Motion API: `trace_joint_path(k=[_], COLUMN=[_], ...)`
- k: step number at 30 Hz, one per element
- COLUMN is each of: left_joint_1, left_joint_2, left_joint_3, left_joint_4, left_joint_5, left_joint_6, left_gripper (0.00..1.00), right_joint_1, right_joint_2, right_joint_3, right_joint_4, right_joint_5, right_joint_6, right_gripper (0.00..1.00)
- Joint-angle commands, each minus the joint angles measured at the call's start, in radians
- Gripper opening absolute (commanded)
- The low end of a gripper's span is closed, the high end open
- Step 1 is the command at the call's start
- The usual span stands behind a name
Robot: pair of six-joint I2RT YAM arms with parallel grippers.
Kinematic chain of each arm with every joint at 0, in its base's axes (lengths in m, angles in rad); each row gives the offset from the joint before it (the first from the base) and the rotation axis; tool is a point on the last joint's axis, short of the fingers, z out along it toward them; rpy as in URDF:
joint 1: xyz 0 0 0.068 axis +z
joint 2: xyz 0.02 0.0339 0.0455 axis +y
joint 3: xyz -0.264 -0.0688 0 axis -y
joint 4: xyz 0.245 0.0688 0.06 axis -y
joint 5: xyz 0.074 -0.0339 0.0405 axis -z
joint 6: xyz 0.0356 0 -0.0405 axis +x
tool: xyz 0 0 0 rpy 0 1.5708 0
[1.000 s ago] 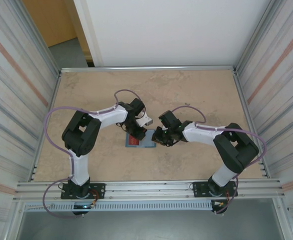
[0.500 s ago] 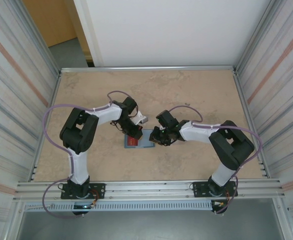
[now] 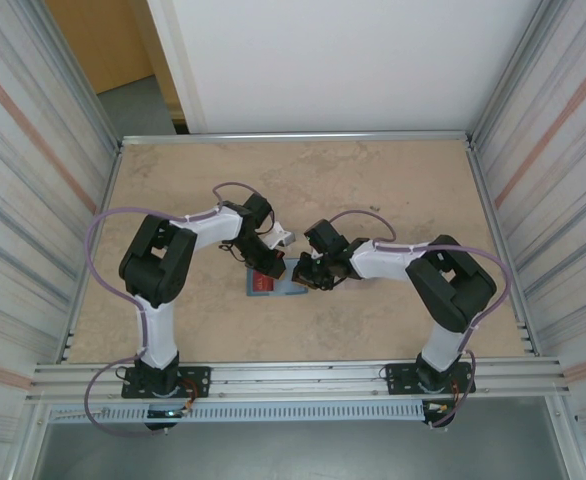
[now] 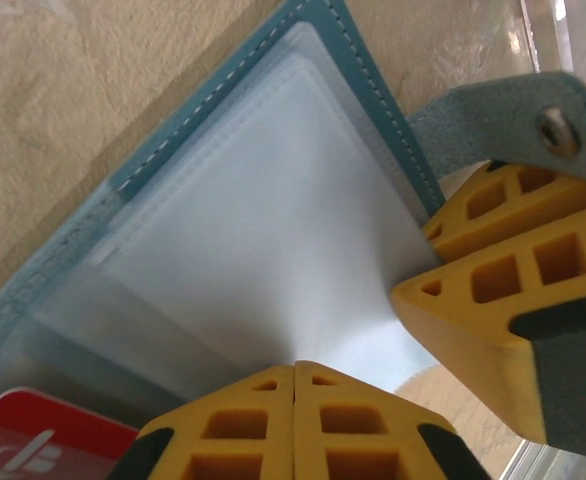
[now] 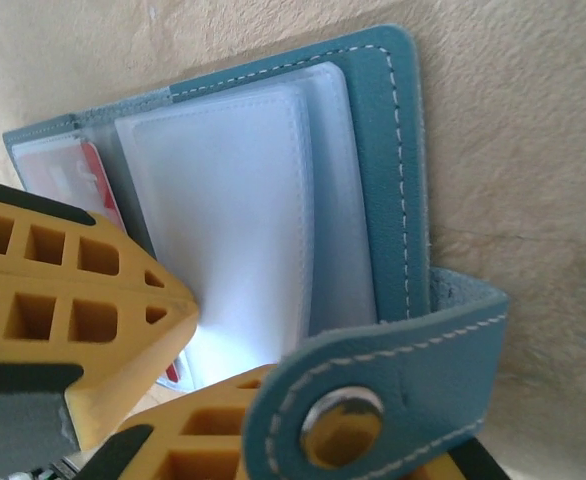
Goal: Put the credit cards into the card holder
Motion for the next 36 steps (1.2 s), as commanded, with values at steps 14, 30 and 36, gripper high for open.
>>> trace_joint_path(k=[14, 30, 36], left_joint_1=[-0.114, -0.169, -0.138], left_joint_2=[-0.145, 0.018, 0.006], left_joint_3=[-0.045, 0.004, -0.007], left_joint_4=[-0.024, -0.049, -0.043], left_joint_5=[-0.32, -0.378, -0.362], left_joint_6=[0.033, 0.007, 0.011], left_gripper=[0.54, 0.37, 0.14], right_joint_1=[0.0, -0.005, -0.002], right_joint_2=[-0.114, -0.244, -0.207], right_joint_3=[-0.014, -0.079, -0.067], right_joint_4=[-0.102, -0.146, -0.124], right_joint_5=[0.054, 0.112, 0.093], right_joint_6=[-0.006, -0.01, -0.013], right_gripper=[0.27, 0.23, 0.22])
